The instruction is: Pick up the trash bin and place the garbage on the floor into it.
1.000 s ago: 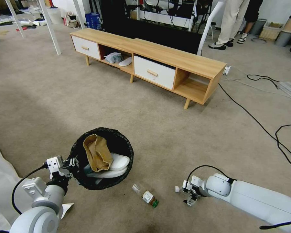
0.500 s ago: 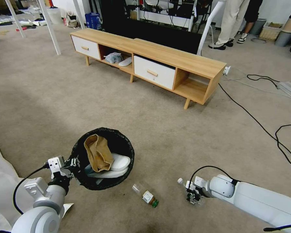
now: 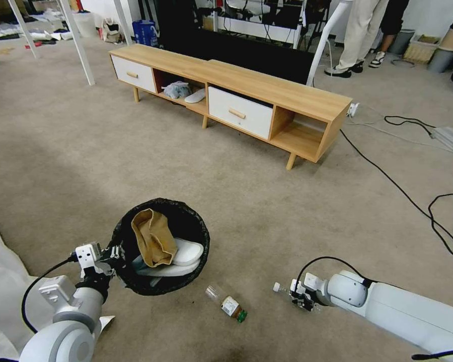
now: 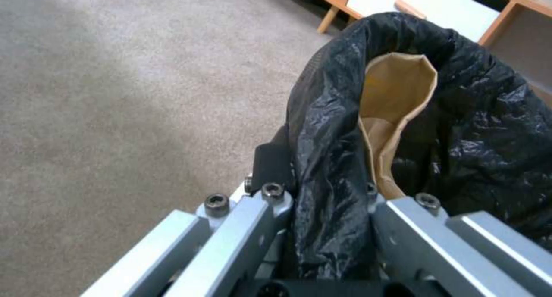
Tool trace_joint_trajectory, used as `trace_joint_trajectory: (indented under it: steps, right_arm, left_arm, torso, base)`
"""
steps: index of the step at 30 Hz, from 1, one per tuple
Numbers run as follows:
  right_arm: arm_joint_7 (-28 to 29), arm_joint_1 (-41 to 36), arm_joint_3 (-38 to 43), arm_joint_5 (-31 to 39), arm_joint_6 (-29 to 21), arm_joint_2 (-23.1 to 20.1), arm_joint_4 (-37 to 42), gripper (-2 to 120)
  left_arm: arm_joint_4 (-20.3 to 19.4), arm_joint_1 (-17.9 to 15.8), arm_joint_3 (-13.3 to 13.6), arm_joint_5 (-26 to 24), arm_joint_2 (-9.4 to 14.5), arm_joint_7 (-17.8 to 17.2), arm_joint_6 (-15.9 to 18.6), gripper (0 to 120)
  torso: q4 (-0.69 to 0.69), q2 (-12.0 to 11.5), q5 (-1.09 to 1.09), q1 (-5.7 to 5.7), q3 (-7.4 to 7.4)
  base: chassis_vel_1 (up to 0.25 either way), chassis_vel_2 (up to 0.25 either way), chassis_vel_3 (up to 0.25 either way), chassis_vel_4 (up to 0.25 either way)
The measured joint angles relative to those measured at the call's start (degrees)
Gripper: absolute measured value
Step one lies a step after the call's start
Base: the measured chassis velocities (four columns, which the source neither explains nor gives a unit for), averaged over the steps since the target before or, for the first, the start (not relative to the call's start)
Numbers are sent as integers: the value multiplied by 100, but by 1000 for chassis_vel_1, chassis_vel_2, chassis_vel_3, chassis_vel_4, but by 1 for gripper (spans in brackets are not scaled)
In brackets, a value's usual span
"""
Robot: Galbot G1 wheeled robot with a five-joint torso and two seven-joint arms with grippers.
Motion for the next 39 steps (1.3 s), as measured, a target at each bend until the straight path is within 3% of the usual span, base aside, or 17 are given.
trace_joint_trajectory:
  steps: [7, 12, 19, 28, 31, 37, 39]
  right_arm:
    - [109, -241, 720, -95, -95, -485, 703, 17]
    - [241, -388, 1590, -77, -133, -1063, 1712, 17]
    - [672, -259, 2042, 150, -30, -1181, 2373, 17]
    - [1205, 14, 2575, 410, 50, -871, 2800, 17]
    - [1513, 350, 2591, 658, 251, -504, 2918, 17]
    - [1729, 660, 2586, 992, 307, -197, 3057, 17]
    - [1943, 1085, 2514, 1404, 304, 128, 3279, 17]
  left_arm:
    - [-17, -1, 14, -87, 138, -15, 46, 0]
    - [-11, 33, 1, -297, 295, -45, 170, 0]
    - [-76, 117, -11, -639, 464, -144, 372, 0]
    - [-119, 179, -16, -1201, 762, -325, 671, 0]
    - [-162, 167, 27, -1441, 826, -403, 787, 0]
    - [-155, 87, 158, -1737, 881, -488, 924, 0]
    - [-121, 15, 253, -1942, 906, -553, 1000, 0]
  torso:
    - [-1, 0, -2, 0, 0]
    - [-2, 0, -2, 0, 0]
    - [0, 0, -2, 0, 0]
    - [0, 0, -2, 0, -1]
    - [1, 0, -1, 0, 0]
    - [0, 0, -1, 0, 0]
    - [-1, 0, -3, 0, 0]
  base:
    - [0, 0, 0, 0]
    - [0, 0, 0, 0]
    - [0, 0, 0, 0]
    - [0, 0, 0, 0]
    - [0, 0, 0, 0]
    - [0, 0, 0, 0]
    - [0, 0, 0, 0]
